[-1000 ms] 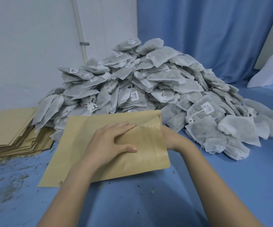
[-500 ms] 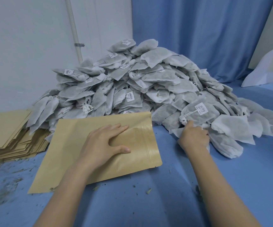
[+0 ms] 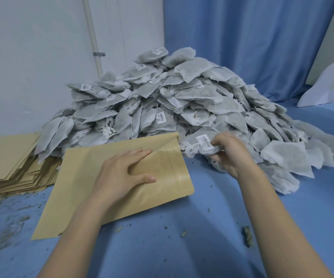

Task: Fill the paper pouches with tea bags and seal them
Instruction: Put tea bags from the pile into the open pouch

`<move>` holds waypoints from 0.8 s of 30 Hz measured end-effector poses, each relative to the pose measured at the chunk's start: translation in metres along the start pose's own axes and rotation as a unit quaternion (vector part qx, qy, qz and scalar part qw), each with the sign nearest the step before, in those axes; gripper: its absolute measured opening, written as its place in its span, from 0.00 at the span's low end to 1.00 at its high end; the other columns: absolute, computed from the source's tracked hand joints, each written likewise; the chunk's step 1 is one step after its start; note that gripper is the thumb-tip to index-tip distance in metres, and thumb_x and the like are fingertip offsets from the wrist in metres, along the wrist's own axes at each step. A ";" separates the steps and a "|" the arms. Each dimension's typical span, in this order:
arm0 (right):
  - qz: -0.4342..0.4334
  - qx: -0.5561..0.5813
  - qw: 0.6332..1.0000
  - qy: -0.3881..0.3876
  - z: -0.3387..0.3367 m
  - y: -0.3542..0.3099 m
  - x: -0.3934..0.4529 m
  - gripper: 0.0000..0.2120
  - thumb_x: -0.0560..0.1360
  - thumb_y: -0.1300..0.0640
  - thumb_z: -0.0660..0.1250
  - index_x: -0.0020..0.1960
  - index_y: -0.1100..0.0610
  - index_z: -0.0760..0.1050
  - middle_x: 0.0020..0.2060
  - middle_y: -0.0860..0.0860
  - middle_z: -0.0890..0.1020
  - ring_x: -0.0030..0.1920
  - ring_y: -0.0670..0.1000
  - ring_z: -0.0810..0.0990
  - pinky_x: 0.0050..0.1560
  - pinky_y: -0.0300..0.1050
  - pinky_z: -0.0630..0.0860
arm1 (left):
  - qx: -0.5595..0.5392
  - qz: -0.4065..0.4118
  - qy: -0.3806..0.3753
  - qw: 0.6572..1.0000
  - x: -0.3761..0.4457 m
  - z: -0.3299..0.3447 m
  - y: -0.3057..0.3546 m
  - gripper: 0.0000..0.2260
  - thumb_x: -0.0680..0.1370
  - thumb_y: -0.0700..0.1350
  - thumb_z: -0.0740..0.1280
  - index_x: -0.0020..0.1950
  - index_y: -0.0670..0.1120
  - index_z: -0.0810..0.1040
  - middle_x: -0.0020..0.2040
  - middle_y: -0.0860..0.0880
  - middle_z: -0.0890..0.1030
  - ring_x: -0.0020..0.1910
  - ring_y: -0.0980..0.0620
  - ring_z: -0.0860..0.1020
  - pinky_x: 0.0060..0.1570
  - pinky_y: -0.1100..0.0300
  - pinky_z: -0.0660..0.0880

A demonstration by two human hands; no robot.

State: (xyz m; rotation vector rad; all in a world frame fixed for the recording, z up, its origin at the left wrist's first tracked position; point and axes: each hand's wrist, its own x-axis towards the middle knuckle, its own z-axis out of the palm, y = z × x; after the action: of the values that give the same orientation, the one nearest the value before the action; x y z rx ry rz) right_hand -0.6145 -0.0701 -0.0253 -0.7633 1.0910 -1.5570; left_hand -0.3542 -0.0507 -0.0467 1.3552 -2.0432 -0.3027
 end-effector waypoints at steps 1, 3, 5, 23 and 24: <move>0.008 -0.003 1.000 -0.023 0.004 0.002 -0.003 0.07 0.72 0.71 0.60 0.41 0.61 0.67 0.32 0.57 0.75 0.30 0.51 0.82 0.31 0.43 0.79 | -0.006 0.002 0.002 1.000 0.000 0.000 0.000 0.30 0.63 0.57 0.76 0.63 0.66 0.72 0.68 0.61 0.71 0.68 0.63 0.65 0.67 0.65 0.58; 0.013 -0.069 0.993 -0.091 0.011 0.011 -0.008 0.06 0.71 0.70 0.63 0.38 0.61 0.70 0.32 0.55 0.76 0.30 0.48 0.80 0.33 0.42 0.79 | -0.031 0.005 0.009 0.999 0.000 -0.001 0.002 0.28 0.63 0.57 0.76 0.60 0.70 0.72 0.66 0.64 0.71 0.64 0.69 0.64 0.62 0.75 0.56; -0.009 -0.189 0.971 -0.146 0.022 0.022 -0.013 0.04 0.71 0.66 0.68 0.44 0.60 0.76 0.36 0.55 0.79 0.34 0.48 0.80 0.37 0.42 0.79 | -0.045 0.011 0.013 0.999 0.000 -0.002 0.005 0.28 0.62 0.57 0.76 0.57 0.74 0.70 0.64 0.67 0.72 0.61 0.72 0.64 0.57 0.82 0.53; -0.179 -0.679 0.690 0.176 -0.027 0.035 0.019 0.18 0.74 0.57 0.63 0.63 0.51 0.73 0.68 0.59 0.65 0.69 0.60 0.60 0.68 0.51 0.59 | 0.005 -0.010 0.003 1.000 0.000 0.005 0.000 0.29 0.63 0.58 0.76 0.63 0.66 0.73 0.67 0.61 0.72 0.67 0.61 0.67 0.65 0.63 0.61; -0.137 -0.688 0.685 0.198 -0.035 0.037 0.020 0.22 0.74 0.57 0.62 0.68 0.51 0.69 0.71 0.62 0.59 0.71 0.62 0.56 0.70 0.54 0.54 | 0.006 -0.009 0.003 1.000 0.000 0.005 0.000 0.29 0.63 0.58 0.76 0.63 0.66 0.73 0.67 0.61 0.72 0.67 0.60 0.67 0.65 0.63 0.61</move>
State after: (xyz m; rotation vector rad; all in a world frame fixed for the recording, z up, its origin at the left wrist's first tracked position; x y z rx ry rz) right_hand -0.6368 -0.0824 -0.0744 -1.6436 2.6396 -0.8577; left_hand -0.3577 -0.0516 -0.0508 1.3810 -2.0326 -0.2937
